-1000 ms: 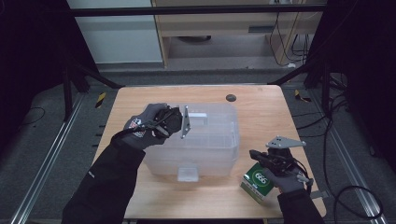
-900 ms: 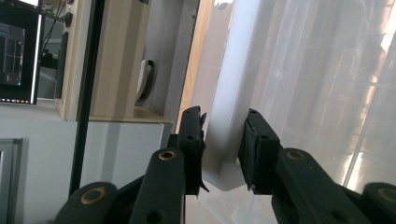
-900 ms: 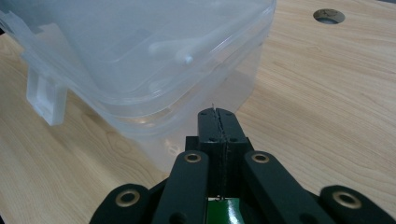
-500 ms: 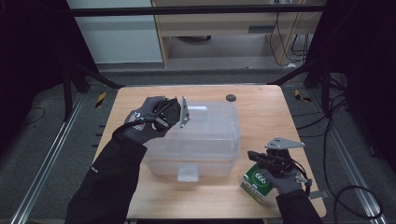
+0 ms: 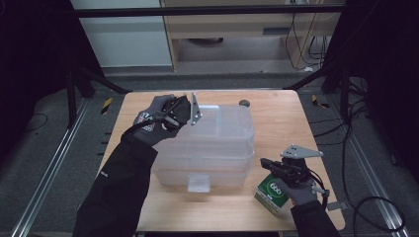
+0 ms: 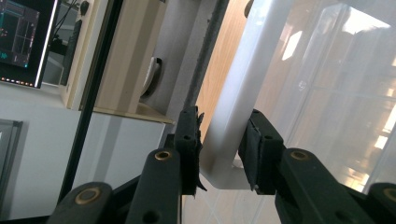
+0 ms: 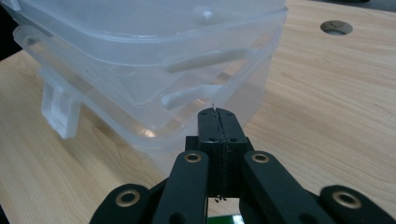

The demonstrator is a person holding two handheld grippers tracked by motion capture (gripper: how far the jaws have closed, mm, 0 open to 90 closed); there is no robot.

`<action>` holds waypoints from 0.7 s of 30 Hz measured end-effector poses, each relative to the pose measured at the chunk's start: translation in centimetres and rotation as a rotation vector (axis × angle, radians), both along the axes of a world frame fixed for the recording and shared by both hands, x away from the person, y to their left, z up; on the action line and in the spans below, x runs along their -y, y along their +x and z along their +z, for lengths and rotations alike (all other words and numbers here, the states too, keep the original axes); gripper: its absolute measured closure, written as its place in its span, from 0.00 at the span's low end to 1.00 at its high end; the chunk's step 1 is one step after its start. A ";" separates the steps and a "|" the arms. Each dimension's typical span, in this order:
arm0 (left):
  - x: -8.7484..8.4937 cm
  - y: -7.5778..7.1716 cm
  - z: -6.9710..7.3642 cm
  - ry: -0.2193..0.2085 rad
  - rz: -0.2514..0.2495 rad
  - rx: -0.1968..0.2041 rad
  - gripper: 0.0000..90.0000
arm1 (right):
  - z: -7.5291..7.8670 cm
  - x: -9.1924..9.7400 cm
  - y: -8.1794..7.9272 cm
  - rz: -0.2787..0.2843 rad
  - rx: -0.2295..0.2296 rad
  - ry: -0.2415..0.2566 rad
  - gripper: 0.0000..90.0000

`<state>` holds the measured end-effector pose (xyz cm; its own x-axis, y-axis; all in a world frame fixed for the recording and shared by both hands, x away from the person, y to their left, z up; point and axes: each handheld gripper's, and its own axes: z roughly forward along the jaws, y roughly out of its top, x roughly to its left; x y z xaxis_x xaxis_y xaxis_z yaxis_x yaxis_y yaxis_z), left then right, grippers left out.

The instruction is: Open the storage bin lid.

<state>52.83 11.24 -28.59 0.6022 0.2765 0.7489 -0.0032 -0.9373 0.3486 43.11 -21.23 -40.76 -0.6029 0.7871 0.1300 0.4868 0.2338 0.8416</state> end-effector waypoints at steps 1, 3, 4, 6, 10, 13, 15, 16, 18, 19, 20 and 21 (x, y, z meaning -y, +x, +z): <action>0.0 0.1 0.0 -0.006 0.003 0.000 0.76 | 0.0 0.0 0.0 0.000 0.000 0.000 1.00; 0.0 0.4 0.1 -0.014 0.012 -0.003 0.76 | 0.1 -0.2 0.0 0.002 0.004 0.005 1.00; 0.1 0.6 0.2 -0.014 0.016 -0.002 0.76 | 0.1 -0.3 0.1 0.006 0.005 0.010 1.00; 0.1 0.8 0.3 -0.020 0.022 -0.002 0.76 | 0.2 -0.5 0.1 0.009 0.013 0.016 1.00; 0.1 1.2 0.4 -0.033 0.030 -0.007 0.75 | 0.5 -0.8 0.2 0.016 0.027 0.034 1.00; 0.2 1.5 0.5 -0.028 0.034 -0.010 0.75 | 0.6 -1.1 0.2 0.018 0.036 0.042 1.00; 0.2 1.5 0.6 -0.031 0.036 -0.013 0.75 | 0.7 -1.4 0.3 0.024 0.046 0.051 1.00; 0.1 1.5 0.6 -0.034 0.036 -0.017 0.75 | 0.9 -1.7 0.3 0.029 0.052 0.062 1.00; 0.1 1.5 0.6 -0.036 0.037 -0.019 0.75 | 0.9 -1.8 0.3 0.028 0.061 0.063 1.00; 0.1 1.5 0.5 -0.034 0.035 -0.020 0.75 | 0.9 -1.9 0.3 0.032 0.066 0.067 1.00; 0.1 1.4 0.5 -0.033 0.034 -0.022 0.75 | 0.9 -1.9 0.3 0.033 0.069 0.076 1.00; 0.1 1.4 0.5 -0.031 0.033 -0.023 0.75 | 0.9 -1.9 0.3 0.035 0.067 0.090 1.00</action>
